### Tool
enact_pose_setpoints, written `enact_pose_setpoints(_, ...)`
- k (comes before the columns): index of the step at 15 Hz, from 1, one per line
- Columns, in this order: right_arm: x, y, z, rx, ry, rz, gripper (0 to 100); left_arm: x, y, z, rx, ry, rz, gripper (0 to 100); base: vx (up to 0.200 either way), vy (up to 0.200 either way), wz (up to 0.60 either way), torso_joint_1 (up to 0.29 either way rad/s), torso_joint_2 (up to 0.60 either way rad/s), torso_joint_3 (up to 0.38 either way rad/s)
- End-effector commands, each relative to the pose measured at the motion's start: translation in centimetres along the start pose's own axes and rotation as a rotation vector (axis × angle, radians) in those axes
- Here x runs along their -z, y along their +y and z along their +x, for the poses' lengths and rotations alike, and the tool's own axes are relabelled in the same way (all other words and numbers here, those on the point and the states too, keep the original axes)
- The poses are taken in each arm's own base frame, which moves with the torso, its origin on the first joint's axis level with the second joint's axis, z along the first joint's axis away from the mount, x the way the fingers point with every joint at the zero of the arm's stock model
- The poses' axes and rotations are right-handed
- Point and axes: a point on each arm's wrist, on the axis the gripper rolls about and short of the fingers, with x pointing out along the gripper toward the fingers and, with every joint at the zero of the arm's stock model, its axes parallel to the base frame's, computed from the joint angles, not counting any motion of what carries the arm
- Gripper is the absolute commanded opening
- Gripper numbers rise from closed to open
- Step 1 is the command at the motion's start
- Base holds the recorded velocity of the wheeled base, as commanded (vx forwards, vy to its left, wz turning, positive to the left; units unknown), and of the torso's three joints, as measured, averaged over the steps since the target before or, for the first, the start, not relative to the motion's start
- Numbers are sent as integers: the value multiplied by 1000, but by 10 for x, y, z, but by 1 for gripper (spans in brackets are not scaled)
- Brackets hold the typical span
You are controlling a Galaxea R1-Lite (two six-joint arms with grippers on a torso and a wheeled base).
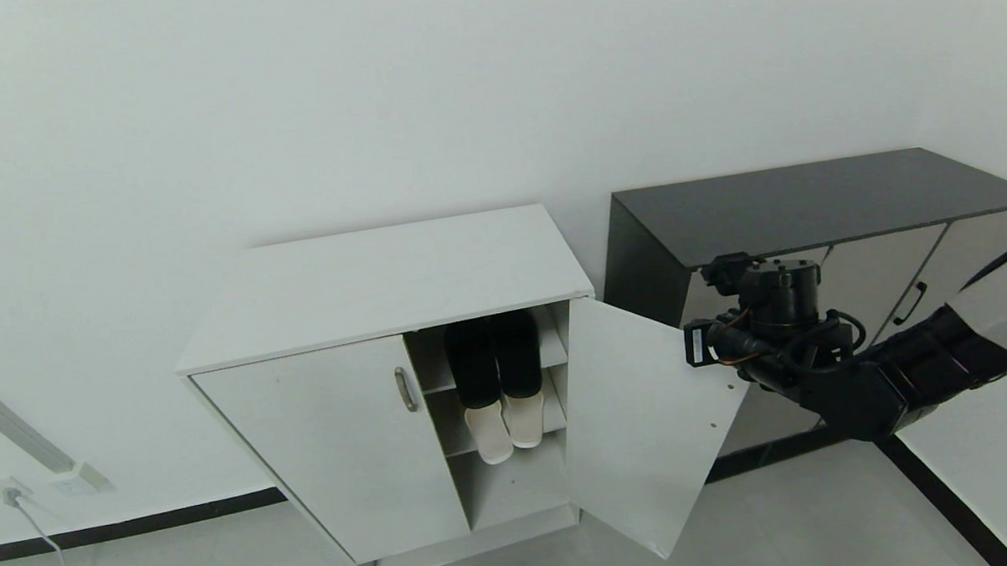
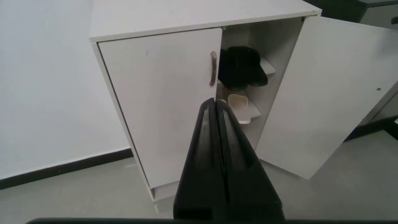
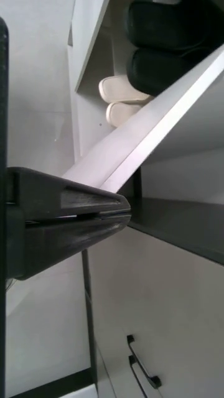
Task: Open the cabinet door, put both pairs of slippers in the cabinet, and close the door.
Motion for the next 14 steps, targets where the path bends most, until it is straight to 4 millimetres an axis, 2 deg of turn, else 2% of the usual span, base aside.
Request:
enact_pose_setpoints(1,3,-2,3,6,10,0,0,0,0,0,0,0,0,0,0,0,0,0,0,0)
enact_pose_setpoints(10,7,1,2,-3,22,5,0,0,0,0,0,0,0,0,0,0,0,0,0,0)
enact_pose_setpoints(13,11,15,-13,-47,36,-14,0,0,0,0,0,0,0,0,0,0,0,0,0,0)
enact_pose_setpoints(14,10,24,-24,-76,36,-24,0,0,0,0,0,0,0,0,0,0,0,0,0,0)
